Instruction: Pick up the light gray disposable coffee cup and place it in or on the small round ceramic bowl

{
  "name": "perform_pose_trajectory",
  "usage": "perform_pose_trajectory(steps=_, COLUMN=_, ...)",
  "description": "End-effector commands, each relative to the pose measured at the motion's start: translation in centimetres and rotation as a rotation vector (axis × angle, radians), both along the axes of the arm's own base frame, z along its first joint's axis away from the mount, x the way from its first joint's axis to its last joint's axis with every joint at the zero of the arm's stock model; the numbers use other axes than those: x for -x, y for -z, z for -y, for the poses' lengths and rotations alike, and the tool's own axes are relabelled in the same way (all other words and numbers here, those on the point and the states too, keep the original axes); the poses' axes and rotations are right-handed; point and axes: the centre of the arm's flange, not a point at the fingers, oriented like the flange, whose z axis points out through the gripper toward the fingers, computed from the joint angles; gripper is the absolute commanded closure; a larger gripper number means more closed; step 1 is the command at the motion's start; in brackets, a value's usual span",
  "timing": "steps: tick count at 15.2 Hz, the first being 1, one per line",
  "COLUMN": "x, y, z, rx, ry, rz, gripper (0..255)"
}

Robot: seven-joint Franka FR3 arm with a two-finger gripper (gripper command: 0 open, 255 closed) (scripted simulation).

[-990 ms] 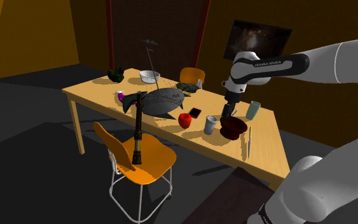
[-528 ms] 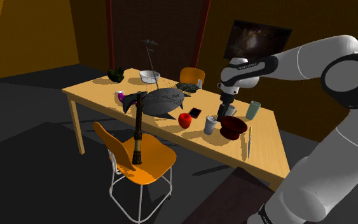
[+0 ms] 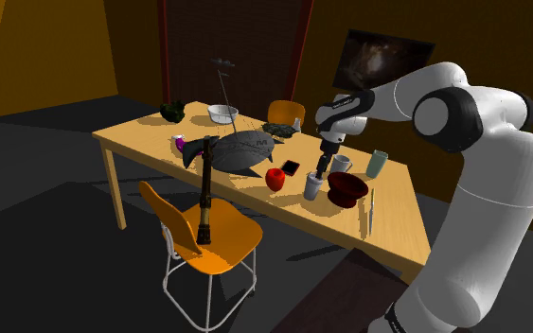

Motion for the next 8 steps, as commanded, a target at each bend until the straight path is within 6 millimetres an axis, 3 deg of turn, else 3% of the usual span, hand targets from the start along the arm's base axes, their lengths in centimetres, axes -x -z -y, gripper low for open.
perform_pose_trajectory(steps=1, x=-0.6, y=1.0, z=0.5, rx=0.000, ry=-0.004, rz=0.004, gripper=0)
perform_pose_trajectory(steps=8, x=-0.4, y=4.4, z=0.2, rx=0.000, ry=-0.004, rz=0.004, gripper=0)
